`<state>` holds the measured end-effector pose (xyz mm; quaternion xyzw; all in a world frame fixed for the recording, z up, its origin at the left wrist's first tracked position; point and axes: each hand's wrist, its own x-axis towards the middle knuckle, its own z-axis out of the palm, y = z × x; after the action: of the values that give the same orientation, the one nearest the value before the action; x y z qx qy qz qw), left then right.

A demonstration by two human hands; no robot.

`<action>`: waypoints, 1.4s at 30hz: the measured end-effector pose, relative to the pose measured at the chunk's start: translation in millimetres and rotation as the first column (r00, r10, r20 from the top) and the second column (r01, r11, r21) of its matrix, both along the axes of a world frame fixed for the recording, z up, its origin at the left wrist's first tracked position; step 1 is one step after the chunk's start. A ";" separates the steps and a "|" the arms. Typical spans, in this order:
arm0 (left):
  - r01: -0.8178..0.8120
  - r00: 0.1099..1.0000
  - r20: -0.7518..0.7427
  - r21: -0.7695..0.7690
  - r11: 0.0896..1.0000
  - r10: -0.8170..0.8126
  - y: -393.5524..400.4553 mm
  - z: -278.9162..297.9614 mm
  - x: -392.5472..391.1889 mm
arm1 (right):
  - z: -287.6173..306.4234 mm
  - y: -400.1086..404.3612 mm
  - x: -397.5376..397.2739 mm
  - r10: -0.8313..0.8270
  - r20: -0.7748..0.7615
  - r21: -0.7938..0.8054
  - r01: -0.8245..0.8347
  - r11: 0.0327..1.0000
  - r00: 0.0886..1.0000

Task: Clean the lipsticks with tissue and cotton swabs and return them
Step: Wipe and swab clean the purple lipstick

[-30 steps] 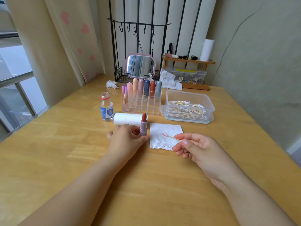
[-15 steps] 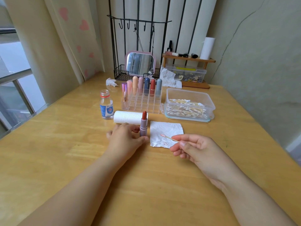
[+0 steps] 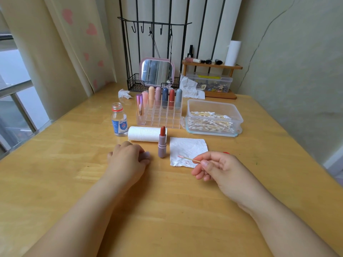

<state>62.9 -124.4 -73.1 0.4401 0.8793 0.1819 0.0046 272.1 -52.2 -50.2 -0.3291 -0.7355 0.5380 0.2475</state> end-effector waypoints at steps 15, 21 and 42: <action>0.288 0.638 0.498 0.552 0.782 -0.587 -21.6 33.9 41.7 | 22.6 0.4 17.7 -0.074 -0.018 0.674 0.067 0.736 0.997; 0.345 0.512 0.511 0.614 0.710 -0.691 -24.5 34.9 46.0 | 22.9 -1.2 16.4 -0.064 0.015 0.842 0.022 0.540 0.998; 0.410 0.473 0.535 0.570 0.712 -0.700 -26.5 30.5 51.2 | 26.9 -6.1 17.3 -0.079 0.034 0.905 0.003 0.425 0.996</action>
<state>114.1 -150.8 -42.6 0.5894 0.5555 0.4864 0.3277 289.4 -58.3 -23.4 -0.1816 -0.9093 0.0420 0.3720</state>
